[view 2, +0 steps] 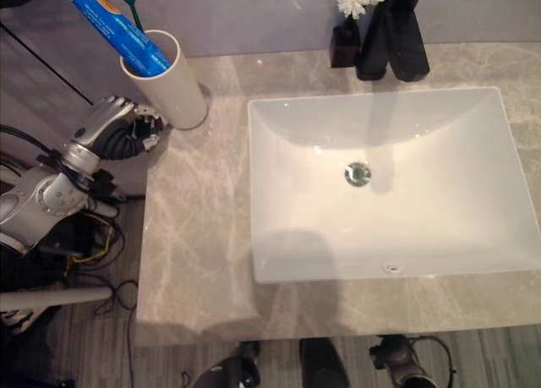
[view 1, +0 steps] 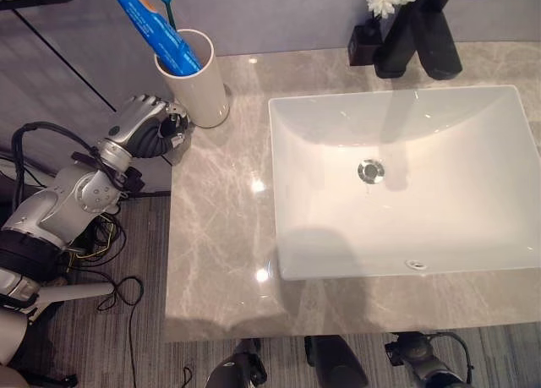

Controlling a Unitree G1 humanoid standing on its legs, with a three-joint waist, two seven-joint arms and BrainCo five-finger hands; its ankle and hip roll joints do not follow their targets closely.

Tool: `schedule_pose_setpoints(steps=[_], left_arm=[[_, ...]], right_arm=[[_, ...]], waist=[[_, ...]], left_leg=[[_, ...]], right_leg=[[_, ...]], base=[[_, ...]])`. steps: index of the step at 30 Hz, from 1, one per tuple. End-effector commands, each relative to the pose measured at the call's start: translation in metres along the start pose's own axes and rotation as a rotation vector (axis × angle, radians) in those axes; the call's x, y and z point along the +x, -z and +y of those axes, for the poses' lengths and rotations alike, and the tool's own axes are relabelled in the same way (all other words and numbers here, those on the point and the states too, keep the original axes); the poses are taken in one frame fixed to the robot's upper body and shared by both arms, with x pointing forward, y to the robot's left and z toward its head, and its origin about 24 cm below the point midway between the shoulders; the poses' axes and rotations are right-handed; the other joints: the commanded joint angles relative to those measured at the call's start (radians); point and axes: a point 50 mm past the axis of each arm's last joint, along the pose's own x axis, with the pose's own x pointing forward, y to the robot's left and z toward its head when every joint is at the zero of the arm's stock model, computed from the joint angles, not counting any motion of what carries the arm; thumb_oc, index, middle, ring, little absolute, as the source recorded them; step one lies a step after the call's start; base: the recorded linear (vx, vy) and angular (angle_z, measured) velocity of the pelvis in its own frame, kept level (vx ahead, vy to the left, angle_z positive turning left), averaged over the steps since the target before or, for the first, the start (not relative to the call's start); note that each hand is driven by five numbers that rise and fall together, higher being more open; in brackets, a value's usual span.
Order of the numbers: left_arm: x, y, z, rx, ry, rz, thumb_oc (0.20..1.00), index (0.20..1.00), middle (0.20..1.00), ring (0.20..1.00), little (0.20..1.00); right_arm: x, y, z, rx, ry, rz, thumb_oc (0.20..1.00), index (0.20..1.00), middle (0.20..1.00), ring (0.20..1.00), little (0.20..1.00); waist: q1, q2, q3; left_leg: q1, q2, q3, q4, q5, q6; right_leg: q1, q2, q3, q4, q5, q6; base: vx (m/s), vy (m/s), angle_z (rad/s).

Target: Put brush and paste in cup on sink, flatten towel.

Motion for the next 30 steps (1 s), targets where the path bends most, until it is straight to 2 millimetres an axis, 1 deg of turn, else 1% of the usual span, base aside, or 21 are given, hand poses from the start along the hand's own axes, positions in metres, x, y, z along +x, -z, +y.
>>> schedule_pose_setpoints(steps=[1, 6, 8, 11, 13, 15, 18, 19, 20, 22, 23, 29, 30], left_arm=[[0.007, 0.007, 0.026, 0.086, -0.080, -0.001, 0.200, 0.200, 0.200, 0.200, 0.200], [0.015, 0.005, 0.024, 0.111, -0.068, -0.013, 0.200, 0.200, 0.200, 0.200, 0.200], [0.020, 0.002, 0.027, 0.122, -0.083, -0.023, 0.200, 0.200, 0.200, 0.200, 0.200], [0.021, 0.002, 0.027, 0.125, -0.085, -0.021, 0.200, 0.200, 0.200, 0.200, 0.200], [0.028, 0.005, 0.032, 0.171, -0.084, -0.010, 0.200, 0.200, 0.200, 0.200, 0.200], [0.031, 0.007, 0.033, 0.201, -0.079, -0.006, 0.200, 0.200, 0.200, 0.200, 0.200], [0.046, -0.001, 0.037, 0.278, -0.073, -0.046, 0.200, 0.200, 0.200, 0.200, 0.200], [0.055, -0.007, 0.044, 0.327, -0.082, -0.076, 0.200, 0.200, 0.200, 0.200, 0.200], [0.062, -0.009, 0.050, 0.381, -0.086, -0.085, 0.200, 0.200, 0.200, 0.200, 0.200], [0.064, -0.009, 0.051, 0.397, -0.084, -0.089, 0.200, 0.200, 0.200, 0.200, 0.200], [0.067, -0.009, 0.053, 0.434, -0.078, -0.091, 0.200, 0.200, 0.200, 0.200, 0.200], [0.075, -0.014, 0.054, 0.435, -0.093, -0.099, 0.200, 0.200, 0.200, 0.200, 0.200], [0.074, -0.016, 0.053, 0.410, -0.103, -0.105, 0.200, 0.200, 0.200, 0.200, 0.200]], right_arm=[[0.001, -0.001, -0.010, -0.008, 0.033, -0.018, 1.000, 1.000, 1.000, 1.000, 1.000], [0.002, -0.004, -0.011, -0.006, 0.040, -0.028, 1.000, 1.000, 1.000, 1.000, 1.000], [0.003, -0.006, -0.011, -0.003, 0.042, -0.032, 1.000, 1.000, 1.000, 1.000, 1.000], [0.003, -0.006, -0.011, -0.002, 0.043, -0.034, 1.000, 1.000, 1.000, 1.000, 1.000], [0.003, -0.006, -0.012, -0.006, 0.046, -0.038, 1.000, 1.000, 1.000, 1.000, 1.000], [0.003, -0.007, -0.012, -0.007, 0.046, -0.042, 1.000, 1.000, 1.000, 1.000, 1.000], [0.003, -0.007, -0.013, -0.014, 0.046, -0.045, 1.000, 1.000, 1.000, 1.000, 1.000], [0.003, -0.009, -0.015, -0.017, 0.051, -0.054, 1.000, 1.000, 1.000, 1.000, 1.000], [0.004, -0.011, -0.015, -0.013, 0.051, -0.064, 1.000, 1.000, 1.000, 1.000, 1.000], [0.004, -0.012, -0.014, -0.013, 0.047, -0.067, 1.000, 1.000, 1.000, 1.000, 1.000], [0.004, -0.014, -0.012, -0.020, 0.039, -0.077, 1.000, 1.000, 1.000, 1.000, 1.000], [0.003, -0.015, -0.008, -0.016, 0.031, -0.078, 1.000, 1.000, 1.000, 1.000, 1.000], [0.003, -0.014, -0.008, -0.015, 0.032, -0.073, 1.000, 1.000, 1.000, 1.000, 1.000]], waist=[[-0.017, 0.004, -0.029], [-0.020, 0.005, -0.027], [-0.023, 0.003, -0.024], [-0.023, 0.003, -0.024], [-0.029, 0.000, -0.024], [-0.031, 0.000, -0.024], [-0.038, 0.002, -0.023], [-0.043, 0.004, -0.023], [-0.047, 0.003, -0.023], [-0.048, 0.001, -0.023], [-0.051, 0.000, -0.024], [-0.056, -0.007, -0.024], [-0.055, -0.008, -0.025]], left_leg=[[0.058, 0.022, -0.038, 0.005, -0.004, -0.061], [0.049, 0.023, -0.037, 0.005, -0.002, -0.061], [0.043, 0.024, -0.036, 0.005, 0.000, -0.062], [0.042, 0.024, -0.034, 0.005, 0.001, -0.062], [0.037, 0.025, -0.030, 0.005, 0.002, -0.063], [0.034, 0.025, -0.030, 0.005, 0.003, -0.063], [0.026, 0.027, -0.032, 0.005, 0.005, -0.064], [0.021, 0.026, -0.034, 0.005, 0.006, -0.064], [0.018, 0.028, -0.033, 0.005, 0.006, -0.065], [0.017, 0.028, -0.033, 0.005, 0.006, -0.065], [0.016, 0.030, -0.030, 0.005, 0.005, -0.066], [0.011, 0.032, -0.026, 0.005, 0.006, -0.067], [0.010, 0.032, -0.028, 0.005, 0.006, -0.067]], right_leg=[[0.002, -0.050, 0.016, 0.000, 0.037, 0.107], [-0.007, -0.048, 0.017, 0.000, 0.039, 0.106], [-0.014, -0.047, 0.020, 0.000, 0.042, 0.107], [-0.017, -0.046, 0.021, 0.000, 0.042, 0.106], [-0.024, -0.042, 0.025, 0.000, 0.044, 0.106], [-0.027, -0.042, 0.026, 0.000, 0.045, 0.106], [-0.033, -0.041, 0.025, 0.000, 0.046, 0.106], [-0.036, -0.041, 0.023, 0.000, 0.047, 0.107], [-0.041, -0.040, 0.024, 0.000, 0.049, 0.107], [-0.042, -0.039, 0.025, 0.000, 0.050, 0.108], [-0.047, -0.036, 0.029, 0.000, 0.052, 0.109], [-0.055, -0.033, 0.036, 0.000, 0.055, 0.108], [-0.054, -0.033, 0.034, 0.000, 0.053, 0.107]], base=[[0.00, 0.000, 0.00], [0.00, 0.000, 0.00], [0.00, 0.000, 0.00], [0.00, -0.002, -0.01], [0.01, -0.008, -0.05], [0.01, -0.002, -0.07], [0.01, -0.003, -0.04], [0.00, 0.000, 0.00], [0.02, -0.004, 0.03], [0.00, 0.000, 0.00], [0.01, 0.003, -0.06], [0.01, -0.002, -0.03], [0.00, 0.000, 0.00]])
